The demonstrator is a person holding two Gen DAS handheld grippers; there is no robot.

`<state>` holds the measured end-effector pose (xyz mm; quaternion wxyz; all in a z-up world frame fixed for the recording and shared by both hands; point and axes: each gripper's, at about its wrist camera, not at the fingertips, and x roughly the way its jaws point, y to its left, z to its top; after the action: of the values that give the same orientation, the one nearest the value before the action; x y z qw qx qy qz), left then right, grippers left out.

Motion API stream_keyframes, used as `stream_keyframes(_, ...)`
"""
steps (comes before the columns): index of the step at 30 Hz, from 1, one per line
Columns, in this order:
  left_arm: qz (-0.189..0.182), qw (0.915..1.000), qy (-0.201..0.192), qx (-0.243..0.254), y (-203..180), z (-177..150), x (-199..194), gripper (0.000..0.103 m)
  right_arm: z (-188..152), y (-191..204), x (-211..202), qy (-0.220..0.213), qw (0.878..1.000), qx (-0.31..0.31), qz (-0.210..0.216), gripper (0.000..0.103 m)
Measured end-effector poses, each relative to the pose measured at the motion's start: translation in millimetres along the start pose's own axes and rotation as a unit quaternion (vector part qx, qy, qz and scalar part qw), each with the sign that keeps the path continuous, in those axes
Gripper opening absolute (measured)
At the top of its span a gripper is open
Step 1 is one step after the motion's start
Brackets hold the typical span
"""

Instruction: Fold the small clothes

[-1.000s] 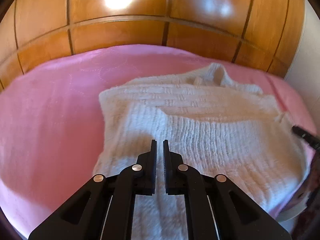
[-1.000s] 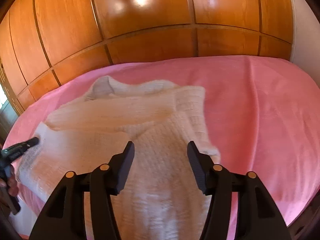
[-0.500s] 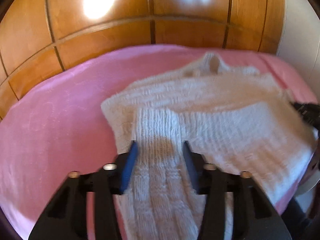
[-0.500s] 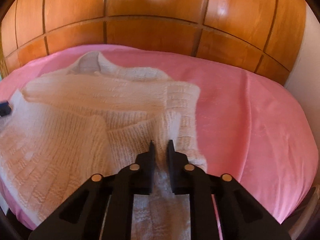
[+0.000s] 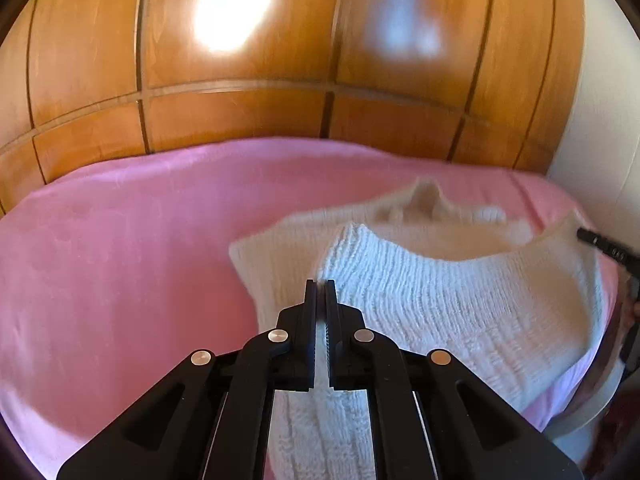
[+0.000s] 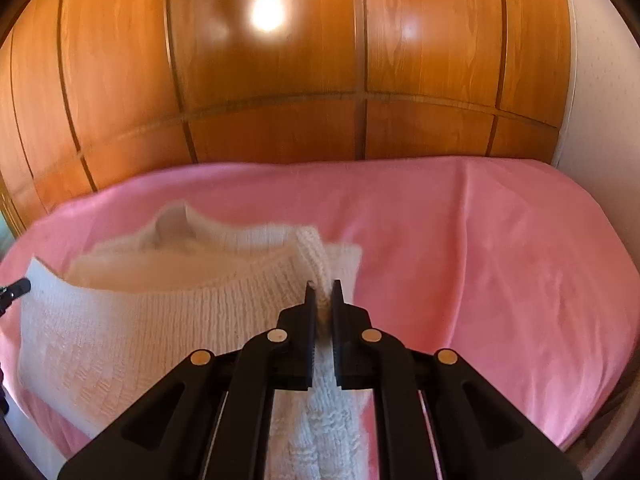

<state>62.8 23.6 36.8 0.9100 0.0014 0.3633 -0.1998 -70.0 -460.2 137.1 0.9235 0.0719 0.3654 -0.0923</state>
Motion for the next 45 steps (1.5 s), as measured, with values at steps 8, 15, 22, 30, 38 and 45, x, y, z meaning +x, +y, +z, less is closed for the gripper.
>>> stream_keyframes(8,0.050,0.9973,0.042,-0.035,15.0,49.1,78.9,0.003,57.3,-8.9,85.9,0.023,0.998,0.047,-0.018,0.006)
stream_keyframes(15,0.124,0.9857,0.110,-0.032,23.0,50.8,166.5,0.002,42.4,-2.0,181.1,0.088,0.991,0.026,-0.094,0.001)
stream_keyframes(22,0.170,0.9770,0.126,-0.028,28.5,47.7,184.1,0.000,33.3,-26.4,188.9,0.117,0.986,0.075,-0.091,0.002)
stream_keyframes(30,0.107,0.9888,0.073,-0.075,42.1,28.9,95.7,0.033,38.3,11.3,98.1,0.043,0.999,0.022,-0.004,0.050)
stream_keyframes(38,0.112,0.9904,0.066,-0.047,25.5,-26.7,32.4,0.034,-23.2,102.2,32.2,0.045,0.990,-0.052,0.126,0.068)
stream_keyframes(45,0.134,0.9892,0.055,-0.020,6.5,-50.3,1.0,0.034,-63.6,136.0,47.0,0.060,0.988,-0.089,0.111,0.081)
